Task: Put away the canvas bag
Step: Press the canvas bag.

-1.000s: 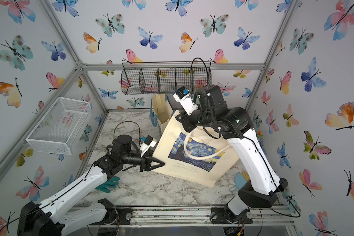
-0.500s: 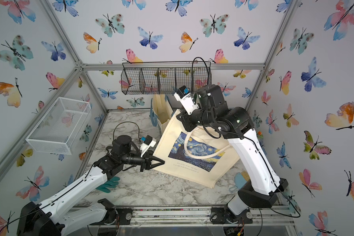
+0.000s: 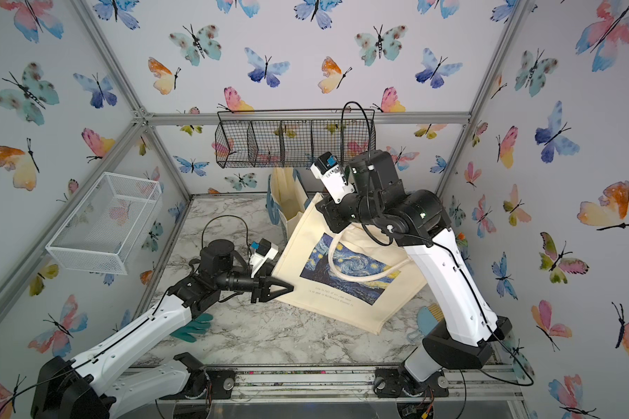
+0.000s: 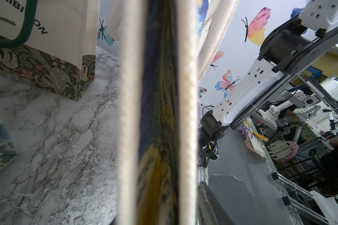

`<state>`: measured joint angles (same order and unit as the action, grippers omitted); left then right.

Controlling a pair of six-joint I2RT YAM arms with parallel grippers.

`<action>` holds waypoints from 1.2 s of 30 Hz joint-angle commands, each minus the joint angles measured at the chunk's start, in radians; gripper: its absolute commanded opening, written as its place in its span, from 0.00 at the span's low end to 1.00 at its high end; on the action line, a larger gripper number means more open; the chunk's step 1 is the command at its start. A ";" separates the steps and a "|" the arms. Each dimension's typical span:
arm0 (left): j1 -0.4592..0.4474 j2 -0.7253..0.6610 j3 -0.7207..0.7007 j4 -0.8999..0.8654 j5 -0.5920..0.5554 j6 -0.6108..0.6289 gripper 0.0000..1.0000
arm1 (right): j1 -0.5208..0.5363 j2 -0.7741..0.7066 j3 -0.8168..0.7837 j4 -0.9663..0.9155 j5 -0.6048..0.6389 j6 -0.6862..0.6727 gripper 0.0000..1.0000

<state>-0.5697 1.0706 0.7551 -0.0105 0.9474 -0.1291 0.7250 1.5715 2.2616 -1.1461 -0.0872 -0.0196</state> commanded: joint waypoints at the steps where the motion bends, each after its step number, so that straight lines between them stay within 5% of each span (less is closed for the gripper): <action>1: -0.004 0.009 -0.022 -0.118 0.005 0.000 0.19 | -0.025 -0.079 0.017 0.191 0.167 -0.010 0.02; 3: -0.003 0.011 -0.022 -0.121 0.007 0.001 0.01 | -0.025 -0.088 0.006 0.195 0.189 -0.013 0.02; 6: -0.004 0.011 -0.026 -0.120 0.016 0.003 0.00 | -0.025 -0.102 -0.009 0.202 0.233 -0.025 0.02; 9: -0.003 0.010 -0.023 -0.118 0.009 -0.007 0.44 | -0.025 -0.113 -0.011 0.201 0.270 -0.040 0.02; 14: -0.004 -0.007 -0.028 -0.118 -0.007 -0.011 0.48 | -0.025 -0.125 -0.013 0.198 0.312 -0.058 0.02; 15: -0.003 -0.009 -0.028 -0.118 -0.006 -0.011 0.46 | -0.025 -0.127 -0.016 0.198 0.311 -0.059 0.02; 18: -0.003 -0.009 -0.027 -0.118 -0.002 -0.009 0.07 | -0.025 -0.128 -0.028 0.201 0.296 -0.053 0.02; 21: -0.004 -0.011 -0.025 -0.117 -0.019 -0.012 0.03 | -0.025 -0.135 -0.051 0.211 0.278 -0.045 0.02; 23: -0.004 -0.016 -0.025 -0.114 -0.035 -0.017 0.12 | -0.025 -0.142 -0.066 0.219 0.271 -0.042 0.02; 25: -0.004 -0.024 -0.023 -0.114 -0.058 -0.025 0.40 | -0.025 -0.145 -0.071 0.218 0.273 -0.044 0.02; 36: -0.003 -0.058 0.143 -0.136 -0.201 -0.044 0.53 | -0.025 -0.165 -0.049 0.149 0.159 -0.038 0.02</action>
<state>-0.5713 1.0283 0.8173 -0.1375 0.8032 -0.1844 0.7006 1.4418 2.1876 -1.0142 0.1028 -0.0631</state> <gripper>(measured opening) 0.527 0.096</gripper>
